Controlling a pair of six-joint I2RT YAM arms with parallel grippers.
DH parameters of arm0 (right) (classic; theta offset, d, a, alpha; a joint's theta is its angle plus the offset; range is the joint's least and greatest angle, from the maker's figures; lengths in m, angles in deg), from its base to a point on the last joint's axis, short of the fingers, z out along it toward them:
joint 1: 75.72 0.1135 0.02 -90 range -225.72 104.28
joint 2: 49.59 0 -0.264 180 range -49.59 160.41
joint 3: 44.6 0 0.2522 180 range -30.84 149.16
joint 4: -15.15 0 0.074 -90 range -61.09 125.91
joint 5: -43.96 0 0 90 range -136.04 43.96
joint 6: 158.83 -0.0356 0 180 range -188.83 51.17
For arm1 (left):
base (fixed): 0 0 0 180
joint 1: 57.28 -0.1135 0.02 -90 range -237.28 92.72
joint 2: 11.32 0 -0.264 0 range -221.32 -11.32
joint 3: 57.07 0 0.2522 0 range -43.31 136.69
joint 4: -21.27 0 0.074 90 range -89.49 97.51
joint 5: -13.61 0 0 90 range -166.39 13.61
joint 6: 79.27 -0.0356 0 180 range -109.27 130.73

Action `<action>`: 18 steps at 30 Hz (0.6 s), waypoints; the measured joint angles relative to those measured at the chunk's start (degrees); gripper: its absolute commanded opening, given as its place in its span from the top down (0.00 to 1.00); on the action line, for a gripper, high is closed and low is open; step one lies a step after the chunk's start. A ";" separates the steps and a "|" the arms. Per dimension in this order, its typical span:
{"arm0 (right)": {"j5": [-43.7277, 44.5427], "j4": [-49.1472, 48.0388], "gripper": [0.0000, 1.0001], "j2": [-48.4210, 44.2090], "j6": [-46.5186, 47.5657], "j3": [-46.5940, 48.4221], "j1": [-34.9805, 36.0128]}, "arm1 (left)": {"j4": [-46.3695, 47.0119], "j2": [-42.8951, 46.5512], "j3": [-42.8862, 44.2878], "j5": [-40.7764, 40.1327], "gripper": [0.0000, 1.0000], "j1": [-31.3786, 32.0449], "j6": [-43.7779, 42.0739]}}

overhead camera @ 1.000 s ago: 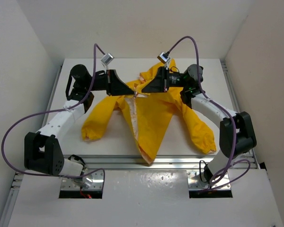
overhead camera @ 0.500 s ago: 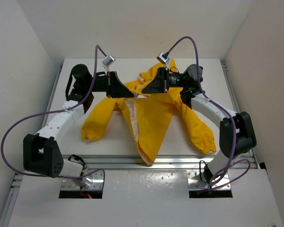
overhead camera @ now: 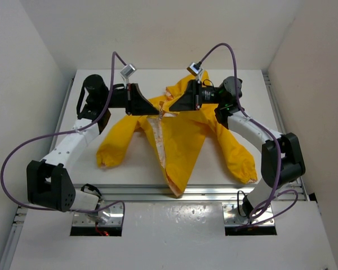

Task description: Zip up the jacket

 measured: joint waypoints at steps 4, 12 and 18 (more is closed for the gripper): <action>-0.02 -0.66 1.00 0.00 -0.28 -0.28 0.02 | -0.09 0.00 0.55 0.00 1.00 -0.22 -0.02; -0.31 -1.25 1.00 0.00 -0.63 -1.14 0.02 | 0.17 0.00 0.81 0.02 1.00 -0.81 0.20; -0.28 -1.27 1.00 0.00 -0.74 -1.14 0.02 | 0.20 0.00 0.81 0.02 1.00 -0.81 0.22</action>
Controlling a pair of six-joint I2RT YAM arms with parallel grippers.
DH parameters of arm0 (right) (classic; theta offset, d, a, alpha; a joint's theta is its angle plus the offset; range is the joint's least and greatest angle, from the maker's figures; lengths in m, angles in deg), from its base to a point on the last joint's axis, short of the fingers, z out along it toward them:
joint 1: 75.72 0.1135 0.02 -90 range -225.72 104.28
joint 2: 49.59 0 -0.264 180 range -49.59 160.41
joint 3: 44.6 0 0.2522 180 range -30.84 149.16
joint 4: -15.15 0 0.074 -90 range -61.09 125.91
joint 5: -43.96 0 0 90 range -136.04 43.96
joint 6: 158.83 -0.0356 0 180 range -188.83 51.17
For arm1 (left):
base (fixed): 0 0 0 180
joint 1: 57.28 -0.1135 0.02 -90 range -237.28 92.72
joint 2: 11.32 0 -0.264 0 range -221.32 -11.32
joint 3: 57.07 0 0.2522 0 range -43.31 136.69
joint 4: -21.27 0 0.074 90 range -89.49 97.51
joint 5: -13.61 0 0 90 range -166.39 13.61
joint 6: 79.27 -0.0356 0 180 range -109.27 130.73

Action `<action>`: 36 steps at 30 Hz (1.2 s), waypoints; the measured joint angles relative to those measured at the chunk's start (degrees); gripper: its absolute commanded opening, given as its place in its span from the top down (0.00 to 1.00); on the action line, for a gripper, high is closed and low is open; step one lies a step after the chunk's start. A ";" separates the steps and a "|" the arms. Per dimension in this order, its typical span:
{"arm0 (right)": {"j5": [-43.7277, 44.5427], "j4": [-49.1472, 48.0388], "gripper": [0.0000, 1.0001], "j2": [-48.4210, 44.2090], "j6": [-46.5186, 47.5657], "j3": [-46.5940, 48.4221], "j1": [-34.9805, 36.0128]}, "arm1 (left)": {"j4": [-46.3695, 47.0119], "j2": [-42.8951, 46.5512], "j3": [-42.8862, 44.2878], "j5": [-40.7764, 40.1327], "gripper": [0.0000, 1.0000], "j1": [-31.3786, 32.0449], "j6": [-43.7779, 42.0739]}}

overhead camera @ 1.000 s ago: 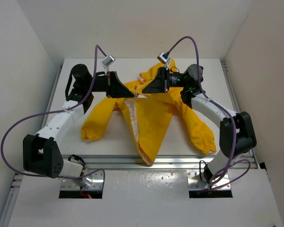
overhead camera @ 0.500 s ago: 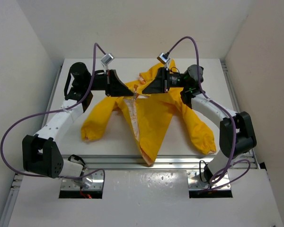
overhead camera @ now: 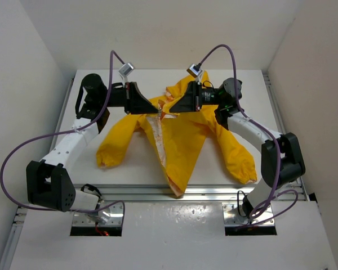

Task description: Zip up the jacket

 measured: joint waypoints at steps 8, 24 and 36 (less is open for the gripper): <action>-0.04 -0.09 1.00 0.00 0.00 0.00 0.22 | 0.00 0.00 0.00 0.00 1.00 0.00 0.00; -0.15 -0.55 1.00 0.00 0.00 0.33 0.26 | -0.20 0.00 0.00 0.02 1.00 0.00 0.00; -0.15 -1.27 1.00 0.00 -0.02 1.05 0.33 | -1.81 -0.13 0.20 0.79 1.00 0.00 -1.09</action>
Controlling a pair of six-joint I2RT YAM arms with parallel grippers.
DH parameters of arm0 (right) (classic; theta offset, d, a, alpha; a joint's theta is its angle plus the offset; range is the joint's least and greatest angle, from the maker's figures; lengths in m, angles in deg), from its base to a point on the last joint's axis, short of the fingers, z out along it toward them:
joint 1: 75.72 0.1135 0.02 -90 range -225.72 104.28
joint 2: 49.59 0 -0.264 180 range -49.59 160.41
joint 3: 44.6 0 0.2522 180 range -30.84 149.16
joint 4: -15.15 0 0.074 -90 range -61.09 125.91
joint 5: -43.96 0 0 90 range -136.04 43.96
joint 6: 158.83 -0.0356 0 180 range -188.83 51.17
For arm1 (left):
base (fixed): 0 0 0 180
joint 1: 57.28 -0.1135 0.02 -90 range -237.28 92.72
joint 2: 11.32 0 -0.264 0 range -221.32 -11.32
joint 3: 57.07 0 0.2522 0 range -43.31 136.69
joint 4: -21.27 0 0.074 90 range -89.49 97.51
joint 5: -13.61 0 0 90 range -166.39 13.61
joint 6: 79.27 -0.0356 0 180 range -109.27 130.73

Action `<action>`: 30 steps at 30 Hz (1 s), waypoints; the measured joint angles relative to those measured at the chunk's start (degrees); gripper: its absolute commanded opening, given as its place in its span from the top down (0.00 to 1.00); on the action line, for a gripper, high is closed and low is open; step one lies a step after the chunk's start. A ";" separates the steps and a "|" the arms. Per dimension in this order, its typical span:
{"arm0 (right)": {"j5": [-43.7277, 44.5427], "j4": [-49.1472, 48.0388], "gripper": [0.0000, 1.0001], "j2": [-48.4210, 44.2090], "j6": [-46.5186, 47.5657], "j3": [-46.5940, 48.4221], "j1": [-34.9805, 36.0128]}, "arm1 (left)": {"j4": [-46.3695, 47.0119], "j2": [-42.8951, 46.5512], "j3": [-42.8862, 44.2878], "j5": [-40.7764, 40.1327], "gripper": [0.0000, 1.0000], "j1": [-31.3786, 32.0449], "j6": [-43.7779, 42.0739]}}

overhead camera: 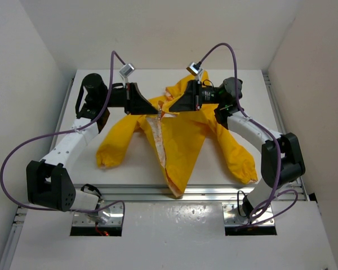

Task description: Zip up the jacket

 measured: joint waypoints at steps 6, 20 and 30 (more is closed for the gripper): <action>-0.04 0.02 1.00 0.00 0.07 0.00 0.00 | -0.20 -0.04 0.44 0.07 1.00 0.00 -0.48; -0.87 0.02 1.00 0.00 0.11 0.00 0.20 | -0.57 -0.13 1.86 0.48 1.00 0.09 -0.61; -0.87 -0.02 1.00 0.44 0.07 0.07 0.20 | -2.21 -0.15 1.86 0.79 1.00 0.31 -1.70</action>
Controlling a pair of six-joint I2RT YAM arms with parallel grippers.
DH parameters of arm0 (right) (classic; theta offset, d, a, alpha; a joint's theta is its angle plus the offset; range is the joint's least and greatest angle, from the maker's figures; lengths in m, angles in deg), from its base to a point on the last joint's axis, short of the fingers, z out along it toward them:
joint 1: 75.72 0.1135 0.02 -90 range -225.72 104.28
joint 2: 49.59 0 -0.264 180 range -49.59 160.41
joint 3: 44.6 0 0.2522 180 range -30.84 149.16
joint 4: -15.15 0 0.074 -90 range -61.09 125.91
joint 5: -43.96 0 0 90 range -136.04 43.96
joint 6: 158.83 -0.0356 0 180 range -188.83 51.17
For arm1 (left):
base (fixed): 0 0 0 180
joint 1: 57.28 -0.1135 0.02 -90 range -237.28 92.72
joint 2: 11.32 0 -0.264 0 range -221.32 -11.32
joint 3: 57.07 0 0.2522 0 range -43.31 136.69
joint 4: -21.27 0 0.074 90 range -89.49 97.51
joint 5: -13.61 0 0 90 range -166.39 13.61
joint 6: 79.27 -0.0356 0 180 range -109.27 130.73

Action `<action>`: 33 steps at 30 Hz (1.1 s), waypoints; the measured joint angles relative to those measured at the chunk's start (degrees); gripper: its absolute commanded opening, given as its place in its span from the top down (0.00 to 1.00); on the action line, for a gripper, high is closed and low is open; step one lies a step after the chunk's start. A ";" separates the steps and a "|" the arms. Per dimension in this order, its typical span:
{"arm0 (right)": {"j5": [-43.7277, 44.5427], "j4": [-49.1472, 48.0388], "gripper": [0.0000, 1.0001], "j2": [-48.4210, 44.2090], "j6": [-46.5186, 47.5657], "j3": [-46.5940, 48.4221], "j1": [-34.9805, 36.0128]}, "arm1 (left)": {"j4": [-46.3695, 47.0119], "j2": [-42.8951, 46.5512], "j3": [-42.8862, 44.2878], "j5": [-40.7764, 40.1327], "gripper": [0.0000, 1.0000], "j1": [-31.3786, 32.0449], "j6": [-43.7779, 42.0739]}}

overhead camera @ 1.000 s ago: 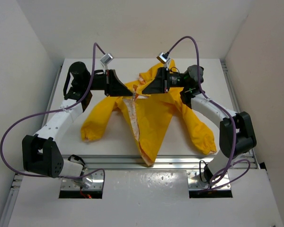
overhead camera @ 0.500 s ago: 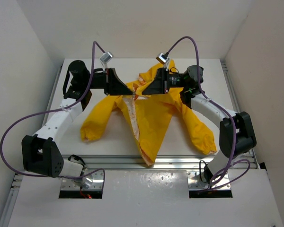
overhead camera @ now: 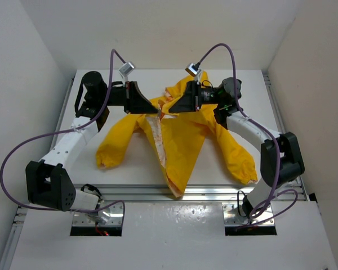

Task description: Zip up the jacket

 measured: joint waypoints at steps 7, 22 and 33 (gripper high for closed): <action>0.02 0.00 1.00 0.22 -0.13 0.20 0.00 | -0.98 0.00 0.02 0.33 1.00 0.15 -0.72; -0.79 -0.74 1.00 0.22 -0.20 0.20 0.35 | -1.62 -0.76 0.57 0.59 1.00 0.39 -1.09; -2.51 -1.11 1.00 0.22 1.62 0.17 1.51 | -2.36 -0.96 1.70 1.16 1.00 0.39 -1.07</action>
